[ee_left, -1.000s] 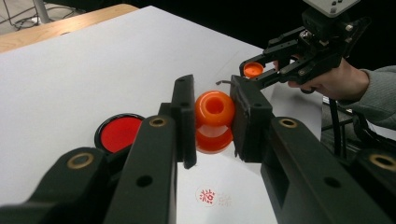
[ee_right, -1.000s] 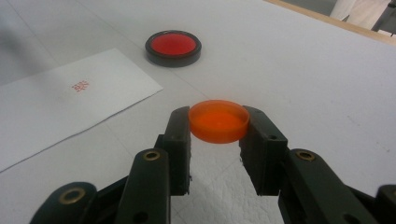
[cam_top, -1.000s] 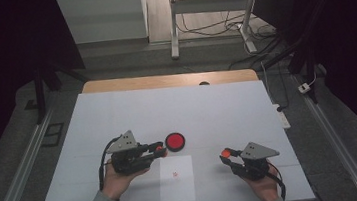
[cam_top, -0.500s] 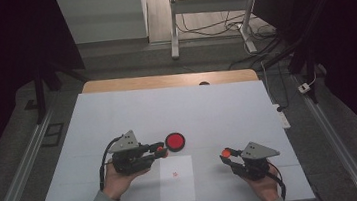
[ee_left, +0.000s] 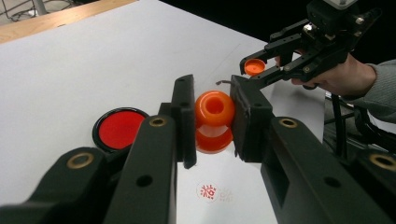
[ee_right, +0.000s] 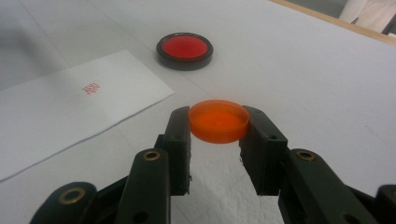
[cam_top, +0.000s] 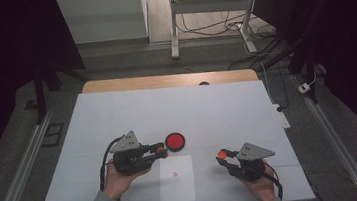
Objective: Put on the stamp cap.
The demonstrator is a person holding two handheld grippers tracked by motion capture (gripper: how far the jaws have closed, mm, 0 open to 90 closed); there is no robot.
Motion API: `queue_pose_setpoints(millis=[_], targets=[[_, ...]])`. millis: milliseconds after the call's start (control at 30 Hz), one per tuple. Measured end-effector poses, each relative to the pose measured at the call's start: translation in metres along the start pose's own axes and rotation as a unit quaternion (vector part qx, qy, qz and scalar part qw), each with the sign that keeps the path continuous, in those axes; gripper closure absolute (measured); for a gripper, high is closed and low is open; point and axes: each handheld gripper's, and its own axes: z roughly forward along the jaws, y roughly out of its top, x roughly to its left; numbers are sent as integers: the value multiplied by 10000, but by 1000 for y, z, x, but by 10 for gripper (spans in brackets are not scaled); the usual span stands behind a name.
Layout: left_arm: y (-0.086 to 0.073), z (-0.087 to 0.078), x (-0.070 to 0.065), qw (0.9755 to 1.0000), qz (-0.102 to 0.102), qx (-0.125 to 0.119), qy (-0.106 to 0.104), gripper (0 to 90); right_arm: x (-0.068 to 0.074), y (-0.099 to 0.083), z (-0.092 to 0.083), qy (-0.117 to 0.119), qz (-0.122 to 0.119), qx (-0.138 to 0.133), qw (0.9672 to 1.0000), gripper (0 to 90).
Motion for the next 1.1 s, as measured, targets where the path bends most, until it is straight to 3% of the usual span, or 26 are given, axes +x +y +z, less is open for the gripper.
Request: queue_pose_setpoints(millis=[367,600,1100], targets=[[-1,3,-1,9999,59,101,10,720,7,3,5,136,-37,2,9999,638],[-2,4,0,9999,30,102,39,720,13,6,9,296,67,-76,9995,638],[-4,5,1,9999,5,133,46,720,28,11,20,524,-33,-34,9986,638]])
